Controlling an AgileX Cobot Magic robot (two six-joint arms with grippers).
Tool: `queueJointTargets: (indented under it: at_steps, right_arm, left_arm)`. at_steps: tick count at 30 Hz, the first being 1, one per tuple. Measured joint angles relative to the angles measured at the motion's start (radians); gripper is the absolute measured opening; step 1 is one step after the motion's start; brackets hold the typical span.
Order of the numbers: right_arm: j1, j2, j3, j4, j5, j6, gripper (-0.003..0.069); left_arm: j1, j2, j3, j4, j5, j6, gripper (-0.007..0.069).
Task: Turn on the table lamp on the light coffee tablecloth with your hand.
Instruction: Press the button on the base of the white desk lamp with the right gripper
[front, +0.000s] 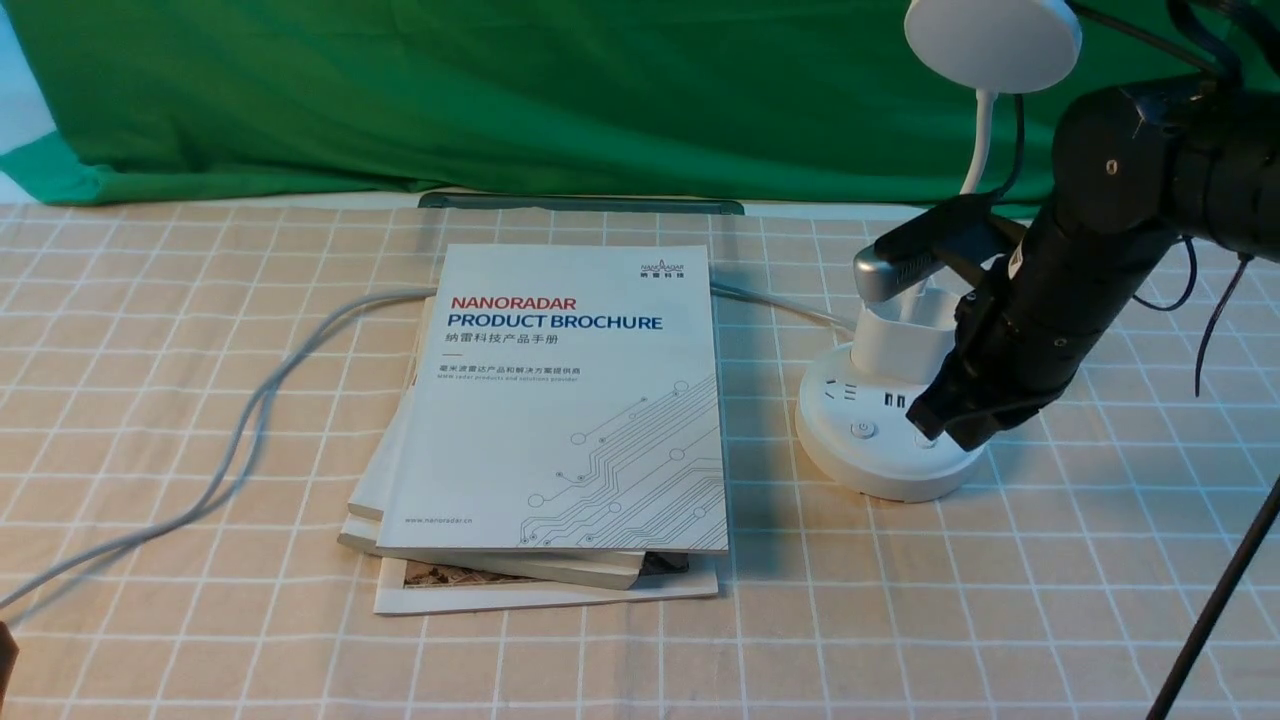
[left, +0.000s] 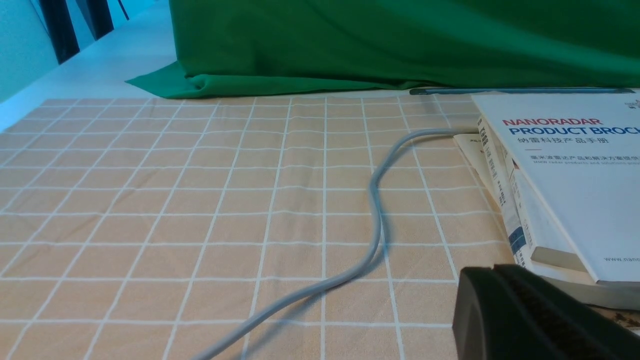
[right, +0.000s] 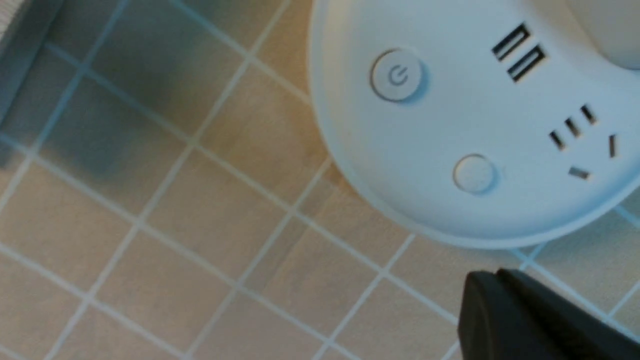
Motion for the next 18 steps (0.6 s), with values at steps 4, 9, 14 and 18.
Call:
queueJointTargets:
  at_steps: [4, 9, 14, 18]
  right_arm:
    - [0.000, 0.028, -0.005, 0.000, -0.032, 0.000, 0.0027]
    - [0.000, 0.036, -0.005, 0.000, -0.097, 0.003, 0.0027]
    - [0.000, 0.036, -0.005, 0.000, -0.126, 0.003, 0.0027]
    - [0.000, 0.041, -0.005, 0.000, -0.129, 0.003, 0.0027]
  left_arm:
    - [0.000, 0.000, 0.000, 0.000, 0.000, 0.000, 0.0021]
    - [0.000, 0.000, 0.000, 0.000, 0.000, 0.000, 0.0021]
    - [0.000, 0.000, 0.000, 0.000, 0.000, 0.000, 0.0021]
    - [0.000, 0.000, 0.000, 0.000, 0.000, 0.000, 0.0021]
